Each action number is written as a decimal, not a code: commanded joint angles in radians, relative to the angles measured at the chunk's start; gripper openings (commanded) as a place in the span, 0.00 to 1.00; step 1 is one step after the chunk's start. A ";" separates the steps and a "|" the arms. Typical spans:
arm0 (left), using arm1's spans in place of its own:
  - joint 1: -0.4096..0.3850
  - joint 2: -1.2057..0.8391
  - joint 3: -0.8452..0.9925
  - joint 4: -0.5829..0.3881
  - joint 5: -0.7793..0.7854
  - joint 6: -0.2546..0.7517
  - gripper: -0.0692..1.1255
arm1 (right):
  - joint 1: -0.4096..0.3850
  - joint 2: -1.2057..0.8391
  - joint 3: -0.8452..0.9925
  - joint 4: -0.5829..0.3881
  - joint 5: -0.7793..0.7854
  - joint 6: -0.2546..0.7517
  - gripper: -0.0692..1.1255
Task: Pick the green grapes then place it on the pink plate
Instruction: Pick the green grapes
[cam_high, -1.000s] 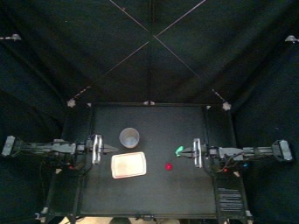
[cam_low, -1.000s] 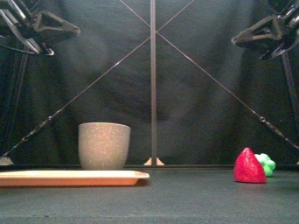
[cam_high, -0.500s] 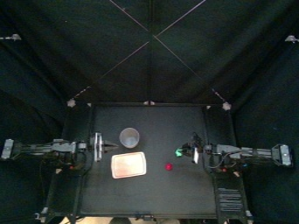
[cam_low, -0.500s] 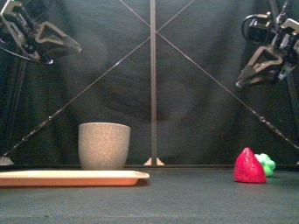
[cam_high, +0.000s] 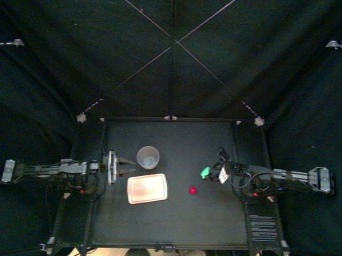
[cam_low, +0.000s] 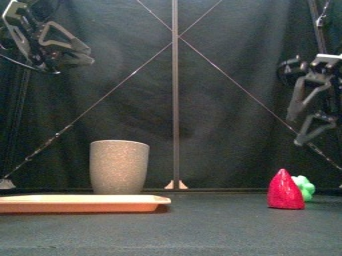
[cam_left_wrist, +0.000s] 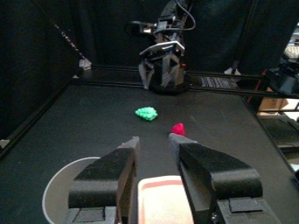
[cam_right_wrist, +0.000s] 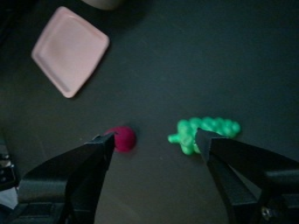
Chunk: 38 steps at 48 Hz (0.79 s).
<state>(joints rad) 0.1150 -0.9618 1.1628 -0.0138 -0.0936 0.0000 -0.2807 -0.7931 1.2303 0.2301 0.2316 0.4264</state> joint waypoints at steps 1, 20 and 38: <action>0.003 0.003 -0.017 -0.002 -0.006 0.000 0.68 | -0.031 0.041 0.020 0.025 0.002 0.089 0.93; 0.005 0.005 0.000 -0.002 -0.011 0.002 0.68 | -0.084 0.107 0.020 -0.009 -0.034 0.347 0.92; 0.005 0.005 0.020 -0.002 -0.021 0.005 0.68 | -0.086 0.267 0.006 -0.015 -0.115 0.495 0.92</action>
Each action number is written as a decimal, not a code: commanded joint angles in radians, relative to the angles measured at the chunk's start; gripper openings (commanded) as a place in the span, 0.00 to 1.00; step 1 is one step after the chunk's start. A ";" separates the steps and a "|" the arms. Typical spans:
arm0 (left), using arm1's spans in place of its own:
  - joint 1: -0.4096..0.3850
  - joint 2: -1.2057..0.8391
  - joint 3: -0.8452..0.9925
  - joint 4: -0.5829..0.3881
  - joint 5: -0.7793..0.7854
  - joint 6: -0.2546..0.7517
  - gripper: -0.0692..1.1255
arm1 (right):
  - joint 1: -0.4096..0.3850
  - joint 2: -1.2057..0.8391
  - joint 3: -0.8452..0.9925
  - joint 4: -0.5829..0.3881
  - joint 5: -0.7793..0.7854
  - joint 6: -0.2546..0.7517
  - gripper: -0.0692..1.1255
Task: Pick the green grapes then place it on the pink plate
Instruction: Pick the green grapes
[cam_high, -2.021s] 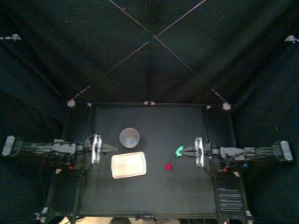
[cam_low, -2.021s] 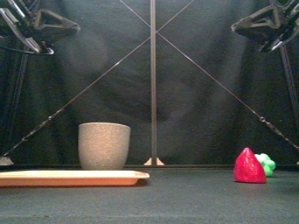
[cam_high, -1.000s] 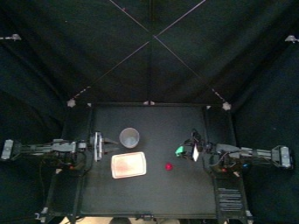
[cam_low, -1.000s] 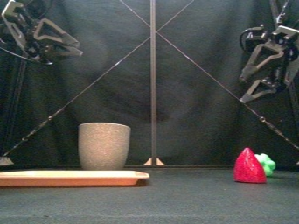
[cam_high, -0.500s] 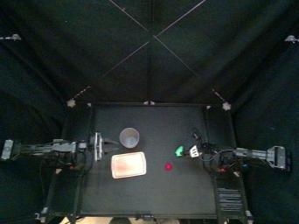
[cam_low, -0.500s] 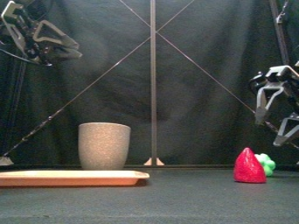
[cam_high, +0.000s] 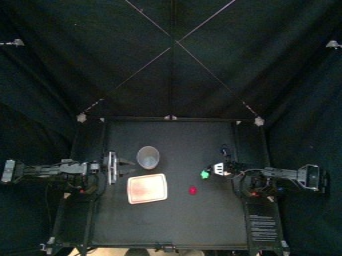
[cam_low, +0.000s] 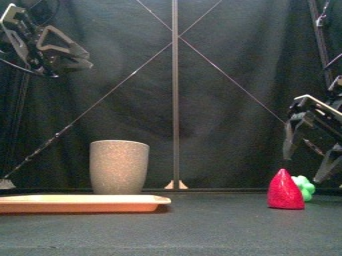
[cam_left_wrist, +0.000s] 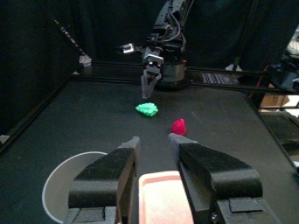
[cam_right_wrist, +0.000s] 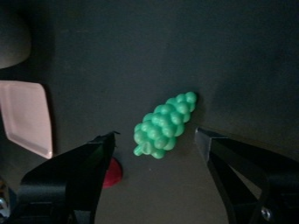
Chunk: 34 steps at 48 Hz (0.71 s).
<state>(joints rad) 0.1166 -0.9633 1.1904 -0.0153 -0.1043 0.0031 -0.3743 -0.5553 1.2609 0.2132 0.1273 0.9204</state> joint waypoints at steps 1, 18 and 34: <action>0.003 0.006 -0.006 0.000 -0.011 0.002 0.68 | 0.012 0.037 -0.028 0.003 -0.012 0.002 0.92; 0.003 0.005 0.003 0.000 -0.011 0.000 0.68 | 0.049 0.227 -0.087 0.018 -0.055 0.002 0.92; -0.002 0.005 0.003 0.000 -0.011 -0.005 0.68 | 0.091 0.264 -0.101 0.021 -0.052 0.002 0.87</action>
<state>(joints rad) 0.1166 -0.9618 1.2088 -0.0153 -0.1058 0.0000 -0.2991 -0.2869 1.1704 0.2332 0.0752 0.9204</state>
